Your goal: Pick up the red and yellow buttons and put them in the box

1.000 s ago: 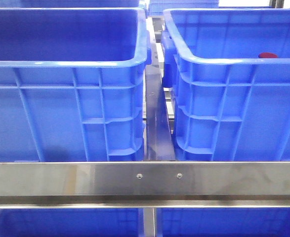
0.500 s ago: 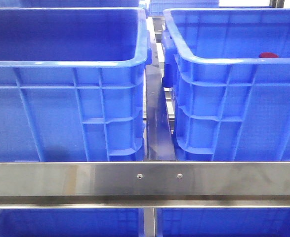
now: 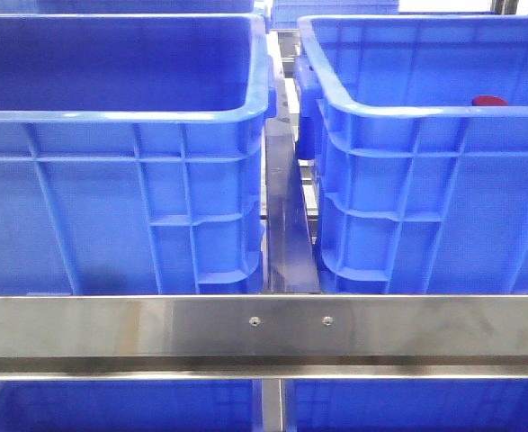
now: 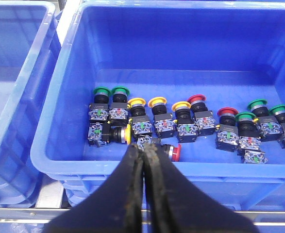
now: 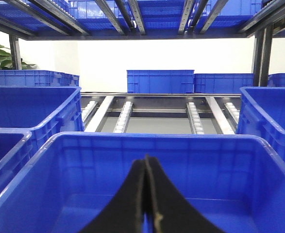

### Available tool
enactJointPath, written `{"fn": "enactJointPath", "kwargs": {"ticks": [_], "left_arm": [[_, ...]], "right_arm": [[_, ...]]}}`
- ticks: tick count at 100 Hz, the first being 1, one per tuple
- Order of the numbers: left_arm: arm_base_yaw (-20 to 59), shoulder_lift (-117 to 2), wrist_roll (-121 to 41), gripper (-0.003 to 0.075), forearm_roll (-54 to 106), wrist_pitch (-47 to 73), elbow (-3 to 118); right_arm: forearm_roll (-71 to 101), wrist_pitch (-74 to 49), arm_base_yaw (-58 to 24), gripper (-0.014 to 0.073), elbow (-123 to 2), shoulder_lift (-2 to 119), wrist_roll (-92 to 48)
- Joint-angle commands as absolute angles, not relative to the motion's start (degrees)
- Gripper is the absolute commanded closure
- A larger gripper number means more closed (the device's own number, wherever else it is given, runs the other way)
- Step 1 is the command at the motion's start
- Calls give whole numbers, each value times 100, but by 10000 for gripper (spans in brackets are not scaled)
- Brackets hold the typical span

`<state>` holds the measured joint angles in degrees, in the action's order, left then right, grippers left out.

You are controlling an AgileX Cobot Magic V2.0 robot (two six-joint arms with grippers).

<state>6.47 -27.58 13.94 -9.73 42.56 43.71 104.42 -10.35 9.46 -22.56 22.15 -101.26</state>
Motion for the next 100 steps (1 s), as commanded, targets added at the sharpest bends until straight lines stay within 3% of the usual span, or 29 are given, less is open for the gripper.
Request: {"fn": "enactJointPath", "kwargs": {"ticks": [1, 48, 66, 84, 100], "left_arm": [[645, -2797, 1442, 739, -1017, 3849, 4523], [645, -2797, 1442, 739, -1061, 3726, 4496], [645, -2563, 1442, 739, -1061, 2458, 3905], [645, -1942, 1407, 739, -1145, 771, 2669], [599, -1313, 1290, 739, -1135, 0, 1657]], "right_arm": [[10713, -1203, 965, 661, -2412, 2236, -10192], [10713, -1203, 965, 661, -2412, 2236, -10192], [10713, -1203, 965, 661, -2412, 2236, -10192], [10713, -1203, 965, 661, -2412, 2236, -10192], [10713, -1203, 965, 661, -2412, 2236, -10192]]}}
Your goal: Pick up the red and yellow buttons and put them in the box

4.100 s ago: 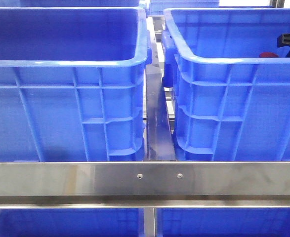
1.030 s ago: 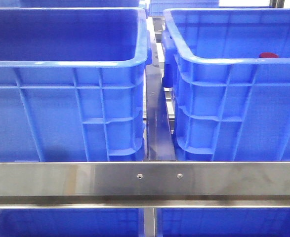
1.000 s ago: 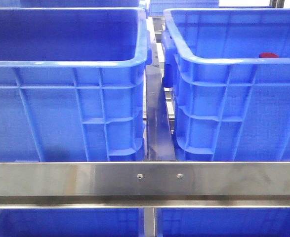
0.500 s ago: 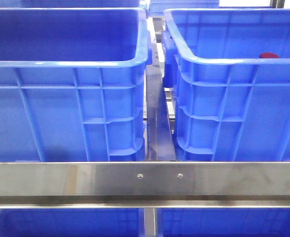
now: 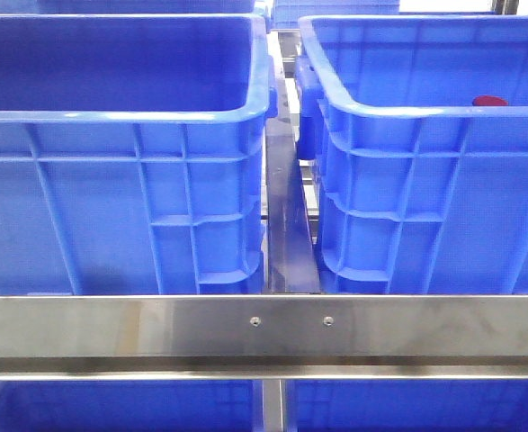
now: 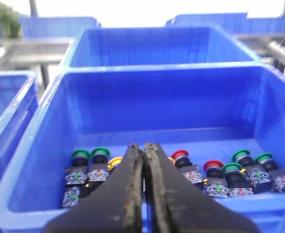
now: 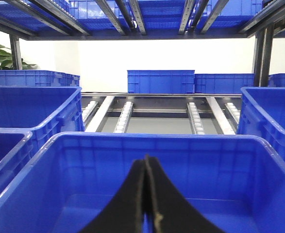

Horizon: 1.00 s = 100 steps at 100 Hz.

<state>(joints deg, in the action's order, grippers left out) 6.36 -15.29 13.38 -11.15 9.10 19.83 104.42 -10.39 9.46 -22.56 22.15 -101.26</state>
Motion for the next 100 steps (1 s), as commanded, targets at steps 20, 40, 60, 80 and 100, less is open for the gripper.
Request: {"fn": "enactJointPath", "kwargs": {"ticks": [20, 40, 60, 80, 100], "left_arm": [[371, -574, 1290, 739, -1097, -97, 759], [126, -65, 1290, 739, -1071, -209, 232], [25, 223, 1290, 739, -863, -744, -200], [0, 223, 1148, 739, -691, -757, -258], [0, 223, 754, 739, -468, -757, -258]], "right_arm": [[10713, -1203, 965, 661, -2412, 2236, -10192], [10713, -1203, 965, 661, -2412, 2236, -10192], [10713, -1203, 965, 661, -2412, 2236, -10192], [10713, -1203, 965, 661, -2412, 2236, -10192], [10713, -1208, 965, 661, -2412, 2236, -10192]]}}
